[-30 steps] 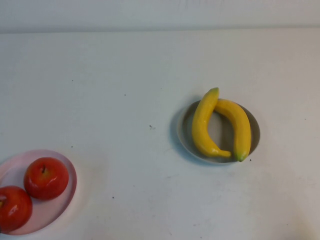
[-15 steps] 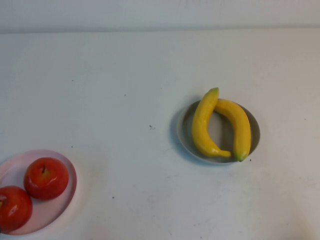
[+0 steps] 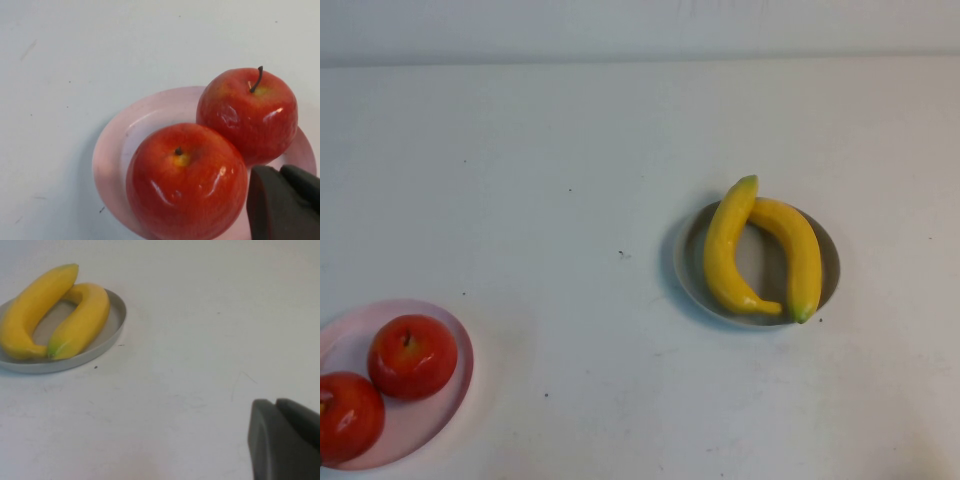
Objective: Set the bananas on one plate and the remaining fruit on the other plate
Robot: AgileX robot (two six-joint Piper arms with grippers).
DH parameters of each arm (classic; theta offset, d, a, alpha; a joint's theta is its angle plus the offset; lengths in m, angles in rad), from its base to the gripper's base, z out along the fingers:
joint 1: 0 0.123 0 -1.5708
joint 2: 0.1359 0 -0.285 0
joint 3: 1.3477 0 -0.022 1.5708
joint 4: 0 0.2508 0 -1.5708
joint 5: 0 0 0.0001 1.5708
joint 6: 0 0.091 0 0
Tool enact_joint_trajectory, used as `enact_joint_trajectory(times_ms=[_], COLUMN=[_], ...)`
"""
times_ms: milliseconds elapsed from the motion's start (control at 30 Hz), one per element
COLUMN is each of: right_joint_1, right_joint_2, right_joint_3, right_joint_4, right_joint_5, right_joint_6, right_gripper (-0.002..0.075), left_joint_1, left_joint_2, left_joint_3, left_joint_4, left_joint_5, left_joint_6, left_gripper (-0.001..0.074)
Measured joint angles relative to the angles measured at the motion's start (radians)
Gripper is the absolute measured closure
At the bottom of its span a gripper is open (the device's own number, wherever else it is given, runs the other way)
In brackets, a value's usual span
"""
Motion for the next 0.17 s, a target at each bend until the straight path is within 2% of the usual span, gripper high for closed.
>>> enact_joint_trajectory(times_ms=[167], right_joint_1=[0.000], right_joint_2=[0.000], right_joint_3=[0.000], right_joint_4=[0.000], right_joint_5=[0.000], right_joint_6=[0.000], right_gripper=[0.0741], left_joint_1=[0.000], left_joint_2=[0.000], left_joint_3=[0.000], left_joint_4=[0.000], left_joint_5=[0.000], left_joint_6=[0.000], left_gripper=[0.0731])
